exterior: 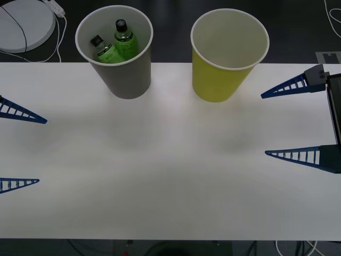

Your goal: Put the can into the green bin and the plastic bottle into the gray bin

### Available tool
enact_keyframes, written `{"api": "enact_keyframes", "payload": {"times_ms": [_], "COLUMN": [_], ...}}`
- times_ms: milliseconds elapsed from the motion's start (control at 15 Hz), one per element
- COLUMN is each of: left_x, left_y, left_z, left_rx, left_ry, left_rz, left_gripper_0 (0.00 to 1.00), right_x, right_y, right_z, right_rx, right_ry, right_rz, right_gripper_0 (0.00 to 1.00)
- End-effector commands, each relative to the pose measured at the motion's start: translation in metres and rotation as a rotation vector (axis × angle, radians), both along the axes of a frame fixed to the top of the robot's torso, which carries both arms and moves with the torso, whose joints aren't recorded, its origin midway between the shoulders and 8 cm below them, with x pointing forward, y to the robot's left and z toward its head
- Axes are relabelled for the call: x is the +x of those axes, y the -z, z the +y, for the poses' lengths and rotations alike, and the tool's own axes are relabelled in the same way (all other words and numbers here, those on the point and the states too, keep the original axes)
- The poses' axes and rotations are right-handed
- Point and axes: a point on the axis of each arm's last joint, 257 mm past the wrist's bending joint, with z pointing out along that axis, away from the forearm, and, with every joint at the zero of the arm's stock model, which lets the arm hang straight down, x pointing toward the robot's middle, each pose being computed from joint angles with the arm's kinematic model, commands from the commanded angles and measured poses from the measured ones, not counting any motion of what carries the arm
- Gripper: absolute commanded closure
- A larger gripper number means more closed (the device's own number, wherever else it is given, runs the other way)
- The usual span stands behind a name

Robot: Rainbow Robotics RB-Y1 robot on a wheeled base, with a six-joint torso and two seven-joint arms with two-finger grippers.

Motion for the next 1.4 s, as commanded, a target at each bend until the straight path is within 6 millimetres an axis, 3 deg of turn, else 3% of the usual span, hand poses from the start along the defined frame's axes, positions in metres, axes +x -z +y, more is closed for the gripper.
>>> {"api": "enact_keyframes", "payload": {"times_ms": [67,333,667,1400], "left_x": [0.000,0.000,0.000,0.000], "left_y": [0.000,0.000,0.000,0.000], "left_z": [0.000,0.000,0.000,0.000], "left_rx": [0.000,0.000,0.000,0.000], "left_ry": [0.000,0.000,0.000,0.000], "left_rz": [0.000,0.000,0.000,0.000], "left_gripper_0": [0.00,0.00,0.00,0.00], "right_x": [-0.007,-0.025,-0.038,-0.035], "right_y": [0.004,0.009,0.012,0.016], "right_z": [-0.014,-0.026,-0.027,-0.036], "right_rx": [-0.009,-0.007,0.011,-0.005], "right_ry": [-0.002,0.012,0.006,0.008], "right_rz": [0.012,0.048,0.072,0.037], "right_gripper_0": [0.00,0.00,0.00,0.00]}}
